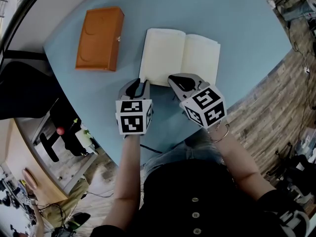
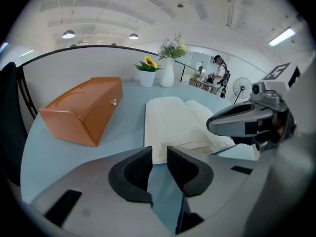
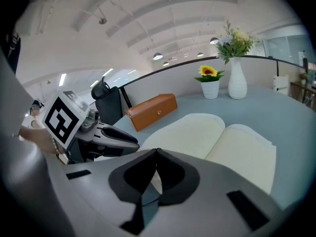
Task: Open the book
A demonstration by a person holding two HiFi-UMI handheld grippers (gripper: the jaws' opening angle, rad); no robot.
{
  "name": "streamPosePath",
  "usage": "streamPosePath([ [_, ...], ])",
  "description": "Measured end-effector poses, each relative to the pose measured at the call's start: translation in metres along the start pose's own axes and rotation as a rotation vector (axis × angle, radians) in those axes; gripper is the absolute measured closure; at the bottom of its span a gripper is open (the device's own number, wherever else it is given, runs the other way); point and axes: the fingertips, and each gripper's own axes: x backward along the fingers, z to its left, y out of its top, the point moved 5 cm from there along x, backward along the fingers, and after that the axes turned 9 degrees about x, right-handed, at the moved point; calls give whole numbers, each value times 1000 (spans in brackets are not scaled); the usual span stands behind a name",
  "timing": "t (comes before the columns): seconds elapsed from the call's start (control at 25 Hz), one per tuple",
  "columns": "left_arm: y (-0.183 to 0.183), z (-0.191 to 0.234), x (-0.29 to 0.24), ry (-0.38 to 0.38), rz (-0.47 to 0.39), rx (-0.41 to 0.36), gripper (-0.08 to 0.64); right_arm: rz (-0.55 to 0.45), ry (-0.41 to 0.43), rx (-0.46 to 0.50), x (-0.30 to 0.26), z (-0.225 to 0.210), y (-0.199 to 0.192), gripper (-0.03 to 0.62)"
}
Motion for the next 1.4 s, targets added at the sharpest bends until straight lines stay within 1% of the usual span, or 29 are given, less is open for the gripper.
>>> streamPosePath([
  [0.28,14,-12,20,-5,-83,31,485,-47,-63,-29,26,-9,1,591],
  [0.48,20,-27,33,-58,-113,12,489,-84,-101,-46,48,-11,2,591],
  [0.6,26,-36,40,-96,-142,2,510,-108,-123,-49,61,-11,4,591],
  [0.68,30,-44,47,-118,-158,-17,518,-121,-134,-49,69,-11,4,591],
  [0.88,43,-63,63,-155,-191,-97,528,-167,-151,-63,89,-7,6,591],
  [1.0,51,-70,71,-194,-215,-135,535,-193,-162,-66,96,-4,10,591],
  [1.08,56,-77,77,-235,-228,-163,537,-203,-167,-63,102,-2,13,591],
  [1.2,64,-91,87,-318,-241,-204,538,-218,-168,-43,113,1,19,591],
  [1.32,71,-102,96,-353,-261,-243,540,-241,-172,-30,124,2,25,591],
  [1.4,76,-108,101,-380,-286,-240,541,-254,-172,-24,128,3,30,591],
])
